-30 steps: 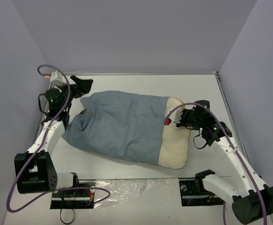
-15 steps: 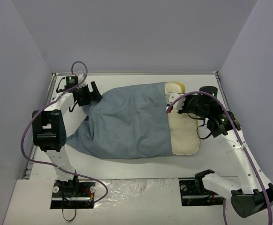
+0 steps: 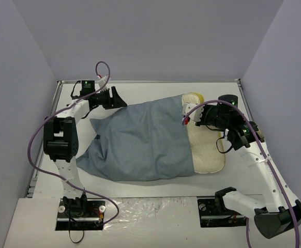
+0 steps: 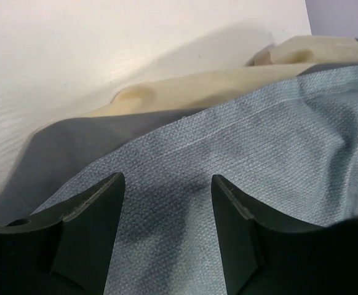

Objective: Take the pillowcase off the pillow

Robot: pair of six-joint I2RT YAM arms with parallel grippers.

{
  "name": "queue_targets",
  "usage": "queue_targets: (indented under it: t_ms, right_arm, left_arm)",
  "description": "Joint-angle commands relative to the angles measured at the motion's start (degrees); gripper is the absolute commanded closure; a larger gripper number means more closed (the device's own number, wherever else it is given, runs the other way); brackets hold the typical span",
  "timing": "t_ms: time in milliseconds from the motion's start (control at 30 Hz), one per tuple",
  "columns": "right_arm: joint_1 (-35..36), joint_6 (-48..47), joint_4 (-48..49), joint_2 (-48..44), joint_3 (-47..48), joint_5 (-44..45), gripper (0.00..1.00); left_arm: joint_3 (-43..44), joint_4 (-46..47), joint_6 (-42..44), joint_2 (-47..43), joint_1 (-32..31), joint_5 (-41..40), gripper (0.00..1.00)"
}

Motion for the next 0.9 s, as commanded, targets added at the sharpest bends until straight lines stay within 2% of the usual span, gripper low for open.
queue_targets:
  t_ms: [0, 67, 100, 167, 267, 333, 400, 500, 533, 567, 633, 667, 733, 767, 800, 867]
  right_arm:
    - [0.1, 0.7, 4.6, -0.3, 3.8, -0.2, 1.0]
    - [-0.1, 1.2, 5.1, -0.3, 3.8, 0.0, 1.0]
    - [-0.3, 1.7, 5.3, -0.3, 4.0, 0.1, 1.0]
    - [-0.6, 2.1, 5.5, -0.4, 4.2, 0.0, 1.0]
    - [-0.9, 3.1, 5.5, -0.4, 4.4, -0.7, 1.0]
    - [-1.0, 3.6, 5.5, -0.6, 4.4, -1.1, 1.0]
    - [-1.1, 3.8, 5.6, -0.6, 4.2, -1.4, 1.0]
    - [-1.1, 4.2, 5.5, -0.8, 4.0, -1.6, 1.0]
    - [-1.1, 4.3, 5.5, -0.8, 4.0, -1.6, 1.0]
    - [-1.1, 4.5, 5.5, -0.9, 3.9, -1.7, 1.0]
    - [-1.1, 4.6, 5.6, -0.9, 3.7, -1.5, 1.0]
    - [-1.2, 4.6, 5.7, -1.0, 3.5, -1.2, 1.0]
    - [-1.2, 4.7, 5.8, -1.1, 3.4, -0.9, 1.0]
    - [-1.3, 5.0, 5.9, -1.1, 3.4, -0.4, 1.0]
    - [-1.4, 5.2, 6.5, -0.9, 3.2, -0.2, 1.0]
    - [-1.4, 5.7, 6.8, -0.6, 3.2, 0.6, 1.0]
  left_arm:
    - [-0.5, 1.7, 0.1, 1.0, 0.4, 7.8, 0.44]
    - [-1.1, 2.0, 0.2, 0.7, 0.4, 9.3, 0.52]
    - [-0.8, 1.7, 0.1, 0.7, 0.5, 9.5, 0.62]
    - [-0.2, 1.3, 0.1, 0.5, 0.5, 9.8, 0.62]
    - [-0.2, 0.7, 1.2, -0.9, 0.3, 9.5, 0.3]
    - [-0.6, 0.8, 2.2, -1.6, 0.1, 10.7, 0.23]
    - [-0.6, 0.2, 2.8, -1.4, -0.5, 11.4, 0.23]
    - [0.2, -3.0, 4.9, -0.5, -1.7, 11.7, 0.33]
    - [0.9, -3.8, 5.5, 0.1, -1.9, 11.7, 0.39]
    - [1.4, -5.1, 5.9, 0.4, -2.0, 11.8, 0.49]
    - [1.9, -5.4, 6.1, 0.7, -2.3, 12.8, 0.6]
    - [2.0, -5.3, 6.0, 0.6, -2.4, 12.9, 0.71]
    - [2.1, -5.3, 5.9, 0.0, -2.4, 13.3, 0.81]
    - [2.1, -5.2, 5.8, -0.1, -2.4, 13.2, 0.91]
    - [2.2, -5.3, 5.7, -0.7, -2.3, 13.2, 0.96]
    - [2.4, -5.3, 5.5, -1.4, -2.2, 12.7, 0.98]
